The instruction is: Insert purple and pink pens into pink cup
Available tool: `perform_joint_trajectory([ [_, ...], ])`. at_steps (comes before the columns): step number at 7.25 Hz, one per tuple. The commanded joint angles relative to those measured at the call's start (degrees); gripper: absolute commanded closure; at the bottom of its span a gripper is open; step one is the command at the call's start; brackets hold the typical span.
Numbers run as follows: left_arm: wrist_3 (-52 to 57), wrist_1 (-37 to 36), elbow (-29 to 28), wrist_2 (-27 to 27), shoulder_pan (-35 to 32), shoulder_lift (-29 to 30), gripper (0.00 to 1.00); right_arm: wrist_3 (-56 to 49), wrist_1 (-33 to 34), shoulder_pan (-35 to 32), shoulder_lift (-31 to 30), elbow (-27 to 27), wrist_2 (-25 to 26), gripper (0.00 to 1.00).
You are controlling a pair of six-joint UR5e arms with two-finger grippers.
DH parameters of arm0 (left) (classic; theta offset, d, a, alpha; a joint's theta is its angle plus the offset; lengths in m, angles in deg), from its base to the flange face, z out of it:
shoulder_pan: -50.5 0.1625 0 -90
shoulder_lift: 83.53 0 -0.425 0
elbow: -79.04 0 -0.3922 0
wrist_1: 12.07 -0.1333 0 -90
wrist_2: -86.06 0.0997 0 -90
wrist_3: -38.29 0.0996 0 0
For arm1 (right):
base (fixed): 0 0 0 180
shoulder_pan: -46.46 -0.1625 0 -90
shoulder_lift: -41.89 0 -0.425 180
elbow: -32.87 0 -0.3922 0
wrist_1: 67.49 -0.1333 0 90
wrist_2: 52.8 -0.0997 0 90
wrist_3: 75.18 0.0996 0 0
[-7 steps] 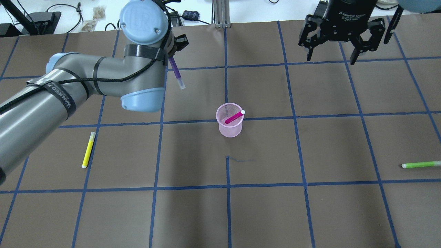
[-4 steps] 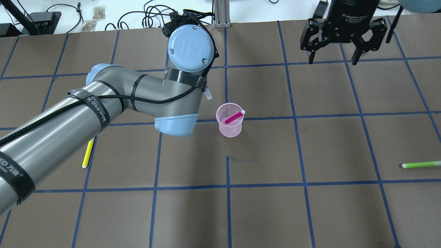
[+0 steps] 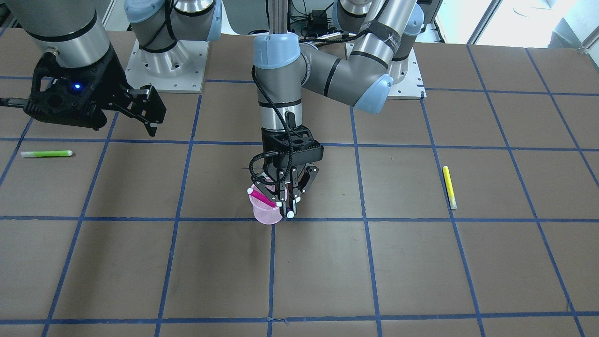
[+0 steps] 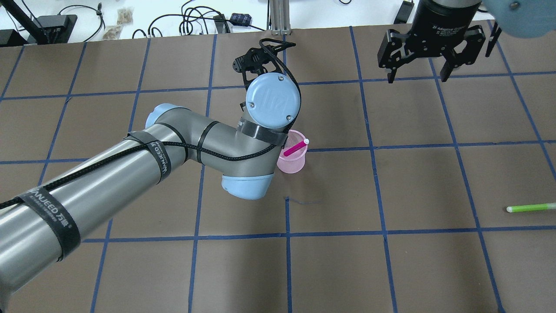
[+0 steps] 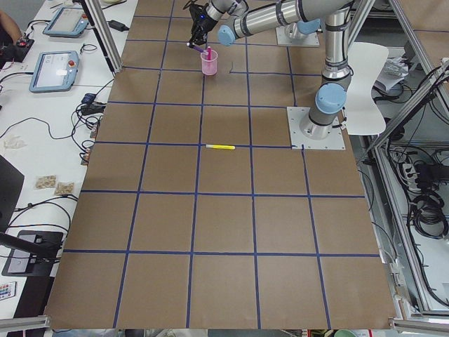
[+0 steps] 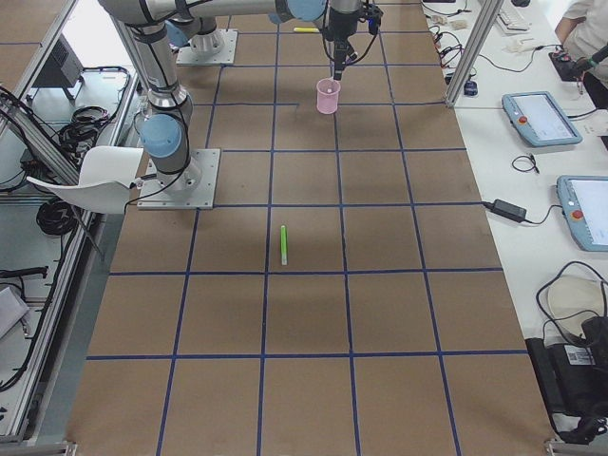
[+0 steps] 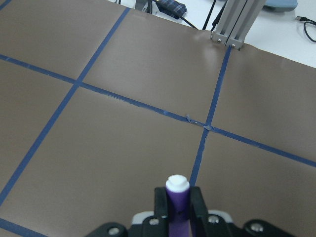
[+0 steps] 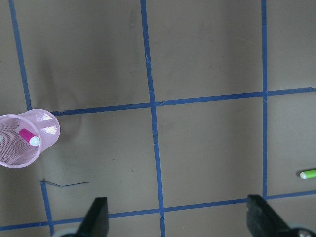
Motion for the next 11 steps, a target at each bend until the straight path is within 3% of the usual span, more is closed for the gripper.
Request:
perform_joint_trajectory([
  [1,-0.59,-0.12,0.60,0.07,-1.21,1.20,1.00,0.15,3.34,0.03,-1.29,-2.85,-0.17,0.00],
  [4,-0.59,-0.12,0.69,0.60,-2.44,2.35,1.00,0.16,5.46,0.11,-1.48,-3.57,-0.18,0.00],
  [5,-0.59,-0.03,0.78,0.69,-2.44,2.44,0.95,-0.10,5.55,0.11,-1.48,-3.57,-0.18,0.00],
  [6,-0.59,-0.03,0.86,0.69,-2.44,2.61,0.76,-0.02,5.55,0.20,-1.48,-3.57,-0.18,0.00],
  [7,-0.59,-0.03,0.86,0.69,-2.53,2.70,0.45,-0.45,5.46,0.72,-1.48,-3.57,-0.18,0.00],
  [8,-0.59,-0.03,0.86,0.69,-2.62,2.70,0.35,-0.54,5.20,1.43,-1.48,-3.57,-0.18,0.00],
  [9,-0.59,-0.03,0.86,0.69,-2.62,2.70,0.13,-0.54,5.19,1.78,-1.48,-3.57,-0.18,0.00],
  [10,-0.59,0.05,0.86,0.60,-2.62,2.70,0.03,-0.54,5.19,1.78,-1.48,-3.57,-0.18,0.00],
  [11,-0.50,0.23,0.78,0.69,-2.62,2.61,0.00,-0.46,5.19,1.87,-1.48,-3.57,-0.18,0.00],
])
